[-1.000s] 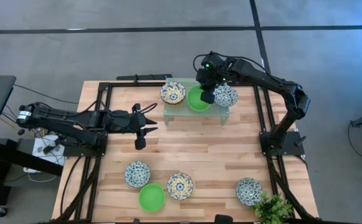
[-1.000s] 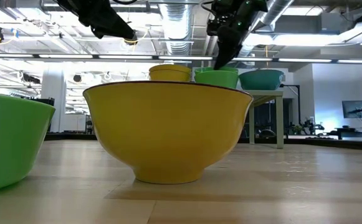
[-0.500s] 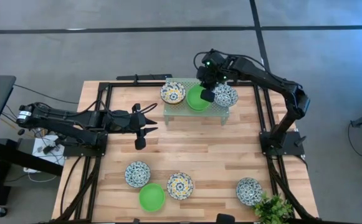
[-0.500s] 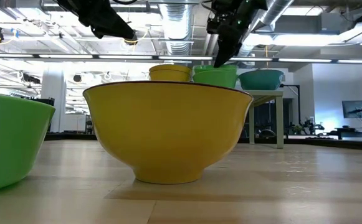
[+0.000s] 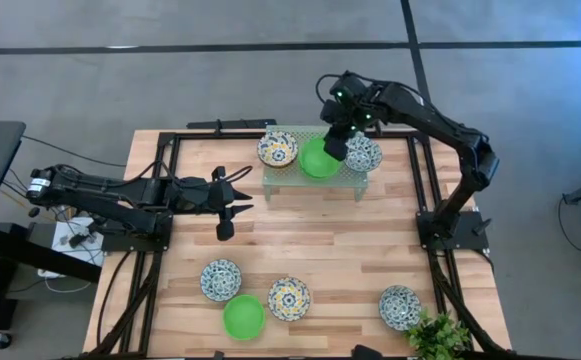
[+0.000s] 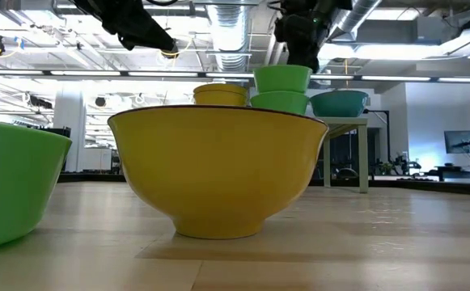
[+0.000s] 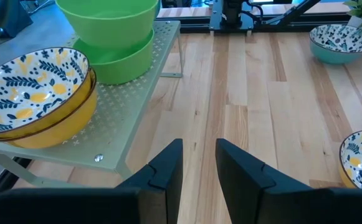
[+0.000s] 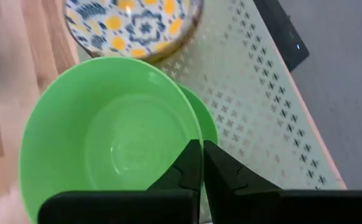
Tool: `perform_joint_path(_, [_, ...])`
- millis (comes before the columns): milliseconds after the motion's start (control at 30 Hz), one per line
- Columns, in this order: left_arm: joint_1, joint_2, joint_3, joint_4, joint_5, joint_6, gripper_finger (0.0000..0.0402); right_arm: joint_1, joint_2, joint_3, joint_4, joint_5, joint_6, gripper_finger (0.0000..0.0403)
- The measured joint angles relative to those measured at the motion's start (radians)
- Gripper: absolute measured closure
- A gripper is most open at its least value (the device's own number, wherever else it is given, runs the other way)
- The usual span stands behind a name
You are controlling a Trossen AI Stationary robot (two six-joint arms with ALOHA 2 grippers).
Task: Pick & Place Mini bowls
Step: Stack the left green bowl on the green bowl on the shelf
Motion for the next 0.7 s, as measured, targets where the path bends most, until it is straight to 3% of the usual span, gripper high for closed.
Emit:
perform_joint_path(433, [0.000, 0.000, 0.000, 0.000, 0.000, 0.000, 0.0305, 0.009, 0.049, 0.000, 0.012, 0.026, -0.011, 0.0400])
perform_joint_path(700, [0.000, 0.001, 0.000, 0.000, 0.000, 0.000, 0.0305, 0.005, 0.048, 0.000, 0.007, 0.028, -0.011, 0.0361])
